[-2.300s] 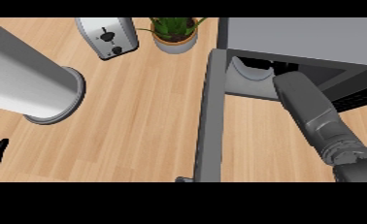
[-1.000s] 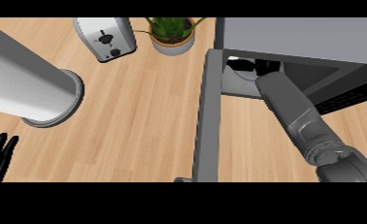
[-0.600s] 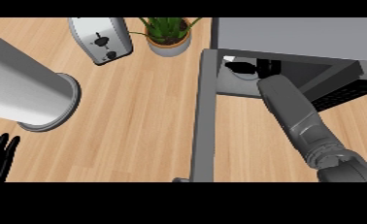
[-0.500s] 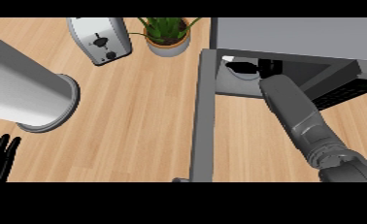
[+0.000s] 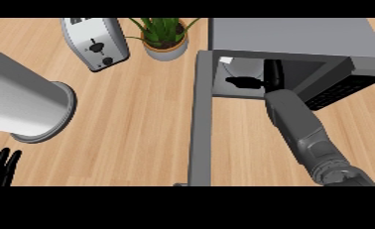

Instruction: Pick up the milk, place it into the microwave and close the microwave

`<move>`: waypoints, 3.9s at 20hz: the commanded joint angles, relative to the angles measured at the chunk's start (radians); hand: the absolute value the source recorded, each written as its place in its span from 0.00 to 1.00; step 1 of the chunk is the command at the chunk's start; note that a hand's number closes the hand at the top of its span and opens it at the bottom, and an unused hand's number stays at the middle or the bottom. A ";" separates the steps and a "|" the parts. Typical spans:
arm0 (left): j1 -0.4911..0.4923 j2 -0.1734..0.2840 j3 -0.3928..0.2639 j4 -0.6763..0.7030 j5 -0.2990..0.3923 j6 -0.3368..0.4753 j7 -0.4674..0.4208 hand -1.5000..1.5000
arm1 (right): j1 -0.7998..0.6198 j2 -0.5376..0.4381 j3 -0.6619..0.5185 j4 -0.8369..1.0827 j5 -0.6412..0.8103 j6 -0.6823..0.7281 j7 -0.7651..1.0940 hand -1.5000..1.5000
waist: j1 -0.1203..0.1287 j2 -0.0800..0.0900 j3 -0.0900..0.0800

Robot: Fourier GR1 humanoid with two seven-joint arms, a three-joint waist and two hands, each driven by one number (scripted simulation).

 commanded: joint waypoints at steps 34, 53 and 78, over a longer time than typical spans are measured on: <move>-0.201 -0.035 -0.511 0.054 -0.335 0.061 0.132 1.00 | 0.921 0.024 0.113 -0.966 -0.224 0.700 0.038 1.00 | -0.088 -0.028 -0.004; -0.779 -0.035 -0.932 0.576 -0.433 0.447 0.189 1.00 | 1.131 -0.138 -0.024 -1.439 -0.406 0.807 0.245 0.00 | -0.085 -0.023 -0.004; -1.342 -0.035 -1.162 0.981 0.236 0.835 0.082 1.00 | 0.947 -0.232 0.052 -1.646 -0.590 0.967 0.453 0.00 | -0.296 0.032 -0.008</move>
